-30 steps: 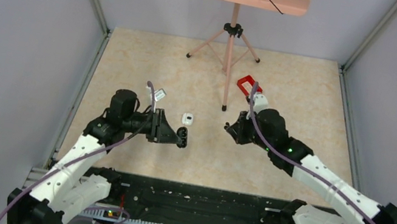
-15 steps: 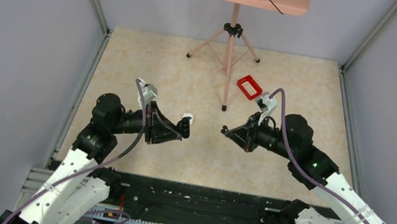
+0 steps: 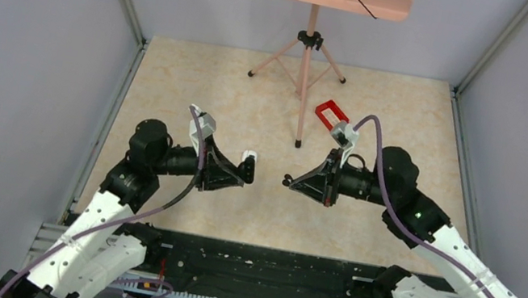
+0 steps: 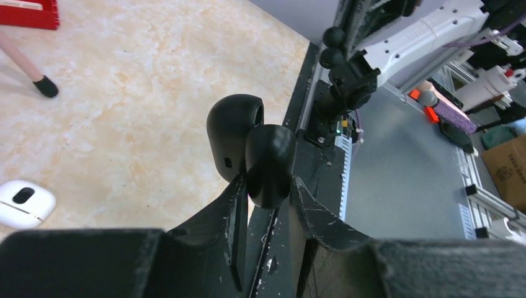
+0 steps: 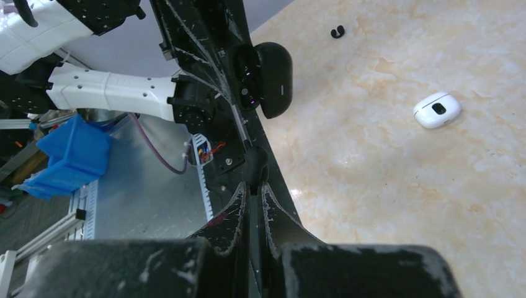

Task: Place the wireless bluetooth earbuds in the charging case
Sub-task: Insert the right earbud into the right side groove of the charging case.

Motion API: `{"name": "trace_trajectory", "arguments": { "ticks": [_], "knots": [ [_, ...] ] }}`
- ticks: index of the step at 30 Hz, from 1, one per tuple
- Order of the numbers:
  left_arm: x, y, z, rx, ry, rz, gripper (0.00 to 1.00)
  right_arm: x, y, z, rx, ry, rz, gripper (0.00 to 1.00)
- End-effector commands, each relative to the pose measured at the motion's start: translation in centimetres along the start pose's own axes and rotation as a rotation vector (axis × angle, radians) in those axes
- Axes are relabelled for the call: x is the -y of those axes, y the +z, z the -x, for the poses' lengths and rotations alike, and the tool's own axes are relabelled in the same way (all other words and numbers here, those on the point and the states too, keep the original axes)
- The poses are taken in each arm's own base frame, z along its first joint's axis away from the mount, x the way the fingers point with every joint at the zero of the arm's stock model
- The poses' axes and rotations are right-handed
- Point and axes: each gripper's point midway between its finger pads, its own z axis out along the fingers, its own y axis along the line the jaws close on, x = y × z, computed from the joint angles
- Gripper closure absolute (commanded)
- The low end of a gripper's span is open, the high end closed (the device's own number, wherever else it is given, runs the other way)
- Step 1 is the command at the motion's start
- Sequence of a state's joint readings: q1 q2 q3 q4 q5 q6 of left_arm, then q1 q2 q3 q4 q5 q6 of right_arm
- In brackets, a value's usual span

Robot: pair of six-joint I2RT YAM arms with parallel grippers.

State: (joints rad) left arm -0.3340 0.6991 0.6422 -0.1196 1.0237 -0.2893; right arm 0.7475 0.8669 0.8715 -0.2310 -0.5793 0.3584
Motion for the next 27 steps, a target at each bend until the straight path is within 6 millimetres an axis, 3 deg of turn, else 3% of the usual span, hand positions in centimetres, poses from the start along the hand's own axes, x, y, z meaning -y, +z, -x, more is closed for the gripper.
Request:
{"name": "trace_trajectory", "arguments": {
  "ticks": [1,6,18,27],
  "knots": [
    [-1.1,0.3,3.1,0.068,-0.024,0.12,1.0,-0.9,-0.1,3.1,0.085,-0.04,0.011,1.0],
    [-2.0,1.0,3.3,0.084,-0.134,0.186,1.0,1.2,1.0,3.7,0.087,0.09,-0.1,1.0],
    [-2.1,1.5,3.0,0.072,-0.189,0.182,1.0,1.1,5.4,4.5,0.056,0.137,-0.226,1.0],
    [-2.1,1.6,3.1,0.064,-0.182,0.183,1.0,1.1,7.5,4.7,-0.003,0.097,-0.295,1.0]
  ]
}}
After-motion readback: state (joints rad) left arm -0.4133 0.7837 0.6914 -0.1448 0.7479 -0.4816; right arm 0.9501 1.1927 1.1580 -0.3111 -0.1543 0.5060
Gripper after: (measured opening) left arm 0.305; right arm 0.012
